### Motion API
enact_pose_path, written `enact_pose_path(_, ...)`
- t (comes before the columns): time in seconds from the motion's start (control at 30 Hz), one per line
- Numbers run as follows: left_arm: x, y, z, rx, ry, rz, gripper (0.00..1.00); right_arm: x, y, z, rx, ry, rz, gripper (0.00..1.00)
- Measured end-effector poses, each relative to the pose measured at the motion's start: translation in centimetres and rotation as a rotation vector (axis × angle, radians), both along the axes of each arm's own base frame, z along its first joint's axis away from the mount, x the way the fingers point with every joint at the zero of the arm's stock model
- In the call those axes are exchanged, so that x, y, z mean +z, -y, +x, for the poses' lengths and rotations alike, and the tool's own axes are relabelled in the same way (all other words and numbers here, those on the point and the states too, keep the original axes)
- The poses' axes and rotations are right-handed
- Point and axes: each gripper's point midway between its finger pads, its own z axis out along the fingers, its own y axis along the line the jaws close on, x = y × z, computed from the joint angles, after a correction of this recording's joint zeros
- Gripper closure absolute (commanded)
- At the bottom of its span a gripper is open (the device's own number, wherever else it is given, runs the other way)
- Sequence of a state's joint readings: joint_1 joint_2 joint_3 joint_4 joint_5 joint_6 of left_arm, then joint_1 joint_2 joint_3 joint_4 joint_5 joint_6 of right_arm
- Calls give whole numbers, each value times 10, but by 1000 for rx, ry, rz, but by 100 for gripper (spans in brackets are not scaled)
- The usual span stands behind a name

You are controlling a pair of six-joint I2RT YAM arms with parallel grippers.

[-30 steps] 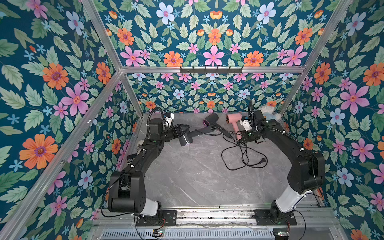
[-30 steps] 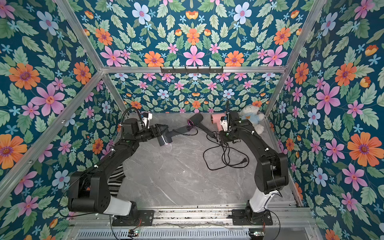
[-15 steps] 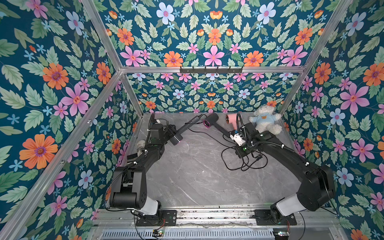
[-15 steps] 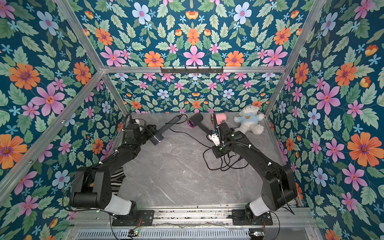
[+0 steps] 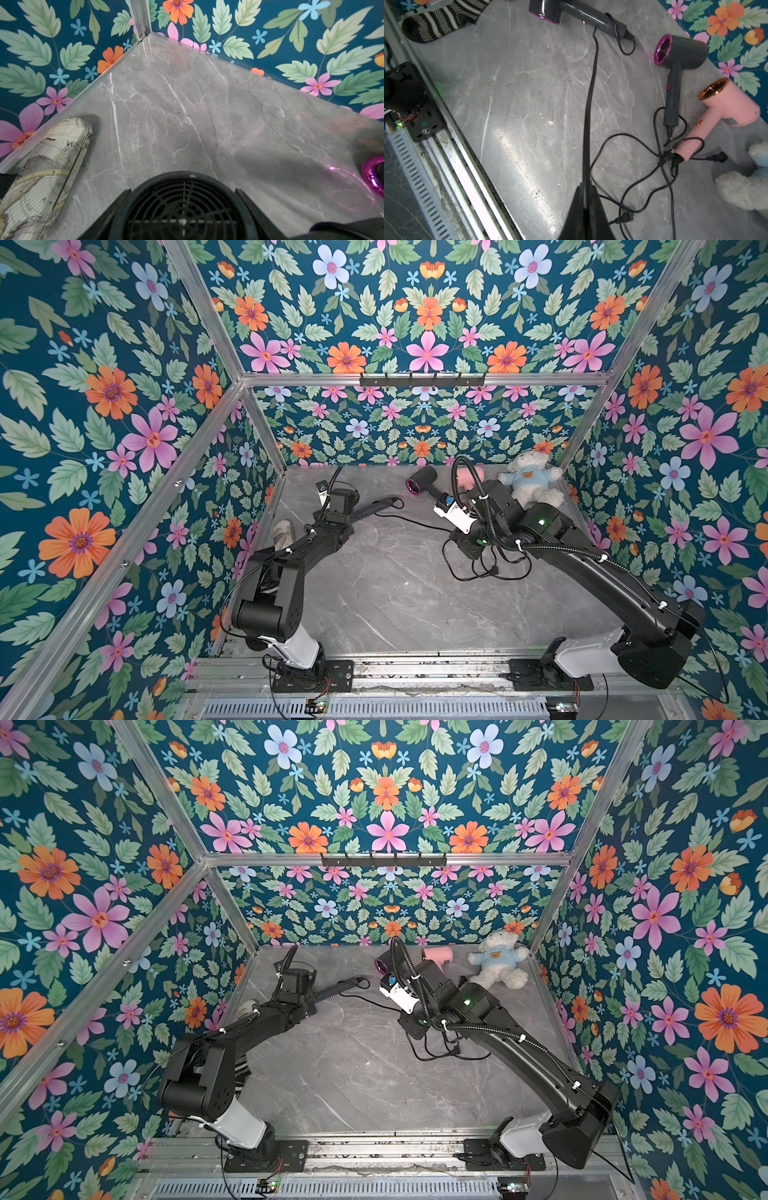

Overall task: Wrap the cord around the hair dryer
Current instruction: Wrap the power cord around the hair dryer.

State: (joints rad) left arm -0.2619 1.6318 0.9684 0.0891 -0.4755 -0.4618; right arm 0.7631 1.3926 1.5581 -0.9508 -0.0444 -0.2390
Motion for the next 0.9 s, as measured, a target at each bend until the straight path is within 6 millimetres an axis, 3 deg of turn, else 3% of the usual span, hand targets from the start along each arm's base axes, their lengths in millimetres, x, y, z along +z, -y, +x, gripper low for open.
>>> enact_pose_path(0.27, -6, 5, 1, -17, -20, 83, 100, 49, -14, 11, 30, 120, 8, 100)
enact_pose_path(0.4, -11, 9, -1, -37, -27, 104, 100, 60, -19, 21, 26, 159, -10, 100)
enact_pose_path(0.53, -10, 23, -5, -108, -42, 159, 100, 62, -21, 31, 24, 191, -31, 100)
enact_pose_path(0.63, -6, 43, -11, -200, -58, 227, 100, 59, -22, 50, 4, 199, -41, 100)
enact_pose_path(0.77, -5, 74, -23, -364, -103, 308, 100, 41, -16, 91, -60, 177, -64, 100)
enact_pose_path(0.9, -5, 91, -46, -497, -140, 343, 100, 28, -10, 132, -106, 145, -54, 100)
